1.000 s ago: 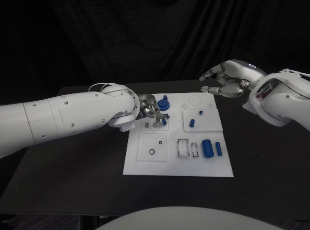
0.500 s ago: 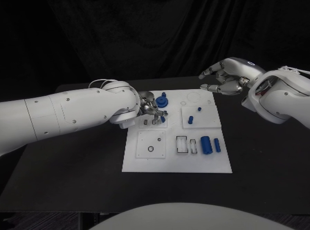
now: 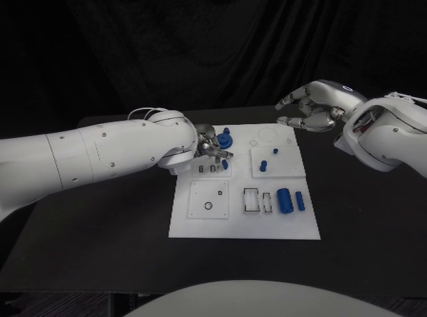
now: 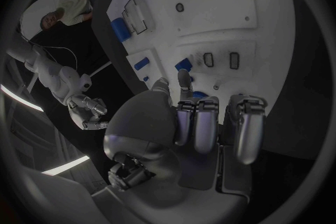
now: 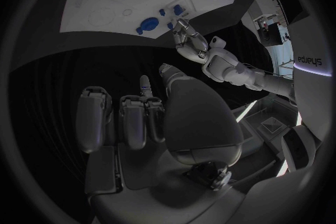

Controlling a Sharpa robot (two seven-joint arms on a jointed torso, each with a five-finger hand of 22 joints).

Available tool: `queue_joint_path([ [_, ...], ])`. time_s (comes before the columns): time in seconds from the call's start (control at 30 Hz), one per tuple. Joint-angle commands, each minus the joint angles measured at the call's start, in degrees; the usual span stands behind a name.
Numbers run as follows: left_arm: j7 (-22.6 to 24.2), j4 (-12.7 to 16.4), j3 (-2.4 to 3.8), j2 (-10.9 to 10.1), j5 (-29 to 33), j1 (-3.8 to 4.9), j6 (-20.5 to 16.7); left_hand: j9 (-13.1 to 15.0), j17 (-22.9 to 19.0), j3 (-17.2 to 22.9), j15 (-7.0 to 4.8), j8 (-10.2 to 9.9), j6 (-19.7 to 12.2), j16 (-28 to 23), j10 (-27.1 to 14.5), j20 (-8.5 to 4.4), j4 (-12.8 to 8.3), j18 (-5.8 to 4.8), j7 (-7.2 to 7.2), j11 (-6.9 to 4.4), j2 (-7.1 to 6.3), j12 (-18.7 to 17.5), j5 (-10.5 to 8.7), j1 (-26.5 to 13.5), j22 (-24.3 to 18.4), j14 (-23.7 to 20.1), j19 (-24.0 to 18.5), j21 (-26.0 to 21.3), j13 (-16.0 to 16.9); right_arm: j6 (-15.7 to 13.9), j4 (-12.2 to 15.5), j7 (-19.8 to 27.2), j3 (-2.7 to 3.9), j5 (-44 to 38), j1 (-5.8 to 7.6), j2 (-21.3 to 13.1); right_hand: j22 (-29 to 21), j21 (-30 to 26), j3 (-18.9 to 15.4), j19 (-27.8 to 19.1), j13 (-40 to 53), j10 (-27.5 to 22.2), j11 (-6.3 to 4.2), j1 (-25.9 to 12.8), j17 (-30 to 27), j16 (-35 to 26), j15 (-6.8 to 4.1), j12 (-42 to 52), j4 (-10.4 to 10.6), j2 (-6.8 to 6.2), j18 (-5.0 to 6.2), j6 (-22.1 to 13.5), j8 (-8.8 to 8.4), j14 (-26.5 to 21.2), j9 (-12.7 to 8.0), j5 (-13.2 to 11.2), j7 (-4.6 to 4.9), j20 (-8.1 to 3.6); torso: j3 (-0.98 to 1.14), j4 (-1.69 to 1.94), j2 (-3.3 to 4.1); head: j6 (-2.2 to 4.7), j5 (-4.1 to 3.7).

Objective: Assemble the parts on the task board

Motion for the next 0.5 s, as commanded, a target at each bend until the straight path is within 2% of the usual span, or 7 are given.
queue_joint_path([
  [0.03, 0.13, -0.59, 0.04, 0.36, -0.37, 0.06, -0.24, 0.13, 15.08, 0.41, -0.49, -0.11, -0.5, 0.15, 5.96, -0.28, 0.03, -0.35, -0.05, -0.3, -0.49, 0.14, -0.29, 0.1, 15.08, 6.05, 6.04, 0.22, 14.95, -0.24, 0.0, -1.24, 0.05, -0.03, -0.1, 0.05, 12.02, -0.28, 0.34, 1.82, 11.61, 3.11, 0.47, 0.48, 9.35, -0.31, 0.42, -0.42, -0.12, 0.11, 0.07, 0.26, 0.3, 4.78, -0.06, 0.08, 0.02, 0.54, -0.17, 0.12, 0.03, -0.13, -0.25],
  [0.07, 0.1, -0.76, 0.04, 0.46, -0.37, 0.06, -0.11, 0.31, 15.08, 0.55, -0.5, -0.21, -0.58, 0.15, 5.96, -0.3, -0.02, -0.35, -0.05, -0.3, -0.5, 0.14, -0.24, 0.18, 15.08, 6.05, 6.04, 0.22, 14.95, -0.24, 0.0, -1.26, 0.05, -0.03, -0.1, 0.06, 12.02, -0.3, 0.33, 1.81, 11.5, 3.02, 0.47, 0.48, 9.38, -0.29, 0.42, -0.54, -0.11, 0.12, 0.08, 0.29, 0.31, 4.79, -0.06, 0.08, 0.02, 0.54, -0.22, 0.17, -0.02, -0.21, -0.36],
  [0.5, 0.32, -2.05, 0.04, 1.28, -0.37, 0.0, 1.34, 0.79, 15.08, 0.99, -0.52, -0.37, -0.62, 0.15, 5.96, -0.33, -0.1, -0.35, -0.08, -0.32, -0.37, 0.14, -0.33, 0.35, 15.08, 6.05, 6.04, 0.22, 14.95, -0.06, -0.13, -1.32, 0.05, -0.03, -0.27, 0.31, 12.01, -0.32, 0.31, 1.8, 11.02, 2.65, 0.49, 0.42, 9.31, -0.34, 0.43, -1.04, -0.07, 0.12, 0.08, 0.38, 0.32, 4.77, -0.09, 0.06, 0.05, 0.55, -0.23, 0.15, -0.03, -0.5, -0.24],
])
